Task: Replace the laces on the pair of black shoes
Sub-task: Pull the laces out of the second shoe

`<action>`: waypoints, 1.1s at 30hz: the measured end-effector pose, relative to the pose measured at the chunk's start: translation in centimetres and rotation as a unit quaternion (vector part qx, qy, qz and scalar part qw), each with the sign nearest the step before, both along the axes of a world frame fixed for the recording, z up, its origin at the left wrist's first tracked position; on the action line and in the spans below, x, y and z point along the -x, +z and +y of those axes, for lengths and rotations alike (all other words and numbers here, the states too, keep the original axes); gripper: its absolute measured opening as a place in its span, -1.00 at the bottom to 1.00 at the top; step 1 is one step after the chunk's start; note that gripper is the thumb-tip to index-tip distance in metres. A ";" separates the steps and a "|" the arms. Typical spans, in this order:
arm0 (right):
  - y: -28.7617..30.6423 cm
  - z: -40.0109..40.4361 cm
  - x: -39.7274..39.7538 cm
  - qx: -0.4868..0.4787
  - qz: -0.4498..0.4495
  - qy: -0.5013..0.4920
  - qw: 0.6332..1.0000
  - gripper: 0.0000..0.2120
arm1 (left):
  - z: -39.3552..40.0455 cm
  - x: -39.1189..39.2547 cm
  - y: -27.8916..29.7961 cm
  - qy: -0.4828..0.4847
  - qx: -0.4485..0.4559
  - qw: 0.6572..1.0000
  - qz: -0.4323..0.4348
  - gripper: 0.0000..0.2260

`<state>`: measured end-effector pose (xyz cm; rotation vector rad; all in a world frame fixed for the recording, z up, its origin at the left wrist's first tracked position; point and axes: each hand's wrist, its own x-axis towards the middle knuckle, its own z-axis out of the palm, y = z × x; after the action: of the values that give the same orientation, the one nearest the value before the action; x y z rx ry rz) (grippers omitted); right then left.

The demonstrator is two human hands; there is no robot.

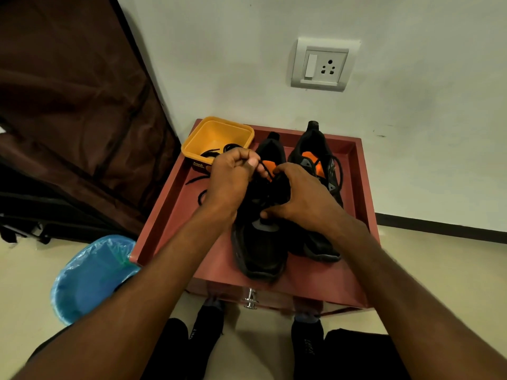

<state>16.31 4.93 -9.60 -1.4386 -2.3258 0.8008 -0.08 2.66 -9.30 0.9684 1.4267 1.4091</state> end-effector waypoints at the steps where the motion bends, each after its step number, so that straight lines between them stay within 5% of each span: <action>1: 0.0 0.0 0.0 0.001 0.001 0.000 1.000 -0.10 | 0.0 0.0 0.0 0.000 0.002 0.999 -0.037 -0.87; 2: 0.0 0.0 0.0 -0.001 0.000 0.001 1.000 -0.11 | 0.1 0.1 0.1 -0.006 -0.003 1.000 -0.011 -0.93; 4: -0.2 -0.1 0.1 -0.004 0.000 0.003 1.000 -0.14 | 0.1 0.5 -0.4 -0.040 -0.017 0.975 0.219 -0.90; 6: -0.3 -0.2 0.3 -0.006 0.004 0.005 1.000 -0.15 | -0.3 0.5 -0.9 -0.058 -0.021 0.884 0.463 -0.87; 7: -0.4 -0.2 0.3 -0.006 0.006 0.005 1.000 -0.17 | -0.5 0.4 -0.8 -0.046 -0.019 0.857 0.512 -0.90; 9: -0.4 -0.1 0.3 -0.005 0.003 0.002 1.000 -0.17 | -0.8 0.1 -0.4 -0.024 -0.032 0.856 0.516 -0.95; 10: -0.4 -0.1 0.3 -0.004 -0.001 0.000 1.000 -0.16 | -0.6 0.1 -0.1 -0.029 -0.049 0.882 0.467 -0.92; 12: -0.3 -0.1 0.2 0.000 -0.009 -0.006 1.000 -0.11 | -0.2 0.6 1.1 -0.057 -0.067 0.974 0.207 -0.83; 14: -0.3 0.0 0.1 0.000 -0.012 -0.009 1.000 -0.10 | -0.3 1.3 2.5 -0.105 -0.059 0.991 -0.066 -0.80; 15: -0.4 0.1 0.1 -0.004 -0.014 -0.008 1.000 -0.10 | -0.4 1.4 3.0 -0.118 -0.052 0.987 -0.100 -0.81; 17: -0.5 0.0 0.3 -0.011 -0.013 -0.004 1.000 -0.12 | -0.5 1.4 2.7 -0.113 -0.042 0.993 -0.009 -0.83; 19: -0.7 -0.1 0.6 -0.018 -0.012 0.001 1.000 -0.15 | -0.3 1.5 1.7 -0.095 -0.053 0.973 0.202 -0.80; 22: -0.9 -0.1 0.9 -0.040 -0.024 0.012 0.999 -0.18 | -0.5 1.9 0.1 -0.086 -0.030 0.858 0.506 -0.82; 27: -0.9 -0.3 0.7 -0.052 -0.033 0.019 0.998 -0.16 | -0.4 2.2 0.2 -0.035 -0.016 0.810 0.585 -0.90; 29: -0.8 -0.3 0.7 -0.052 -0.035 0.019 0.998 -0.14 | -0.2 2.0 0.4 -0.016 -0.004 0.842 0.539 -0.86; 31: -0.6 -0.2 0.7 -0.044 -0.040 0.013 0.998 -0.09 | 0.0 2.1 1.4 0.001 -0.045 0.950 0.310 -0.79; 33: -0.5 -0.1 0.6 -0.036 -0.046 0.007 0.998 -0.06 | 0.4 2.3 2.5 0.019 -0.079 0.995 0.054 -0.72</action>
<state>15.67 4.80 -10.09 -1.4581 -2.4094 0.6595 -2.42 3.08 -6.80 1.1380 1.4351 1.5374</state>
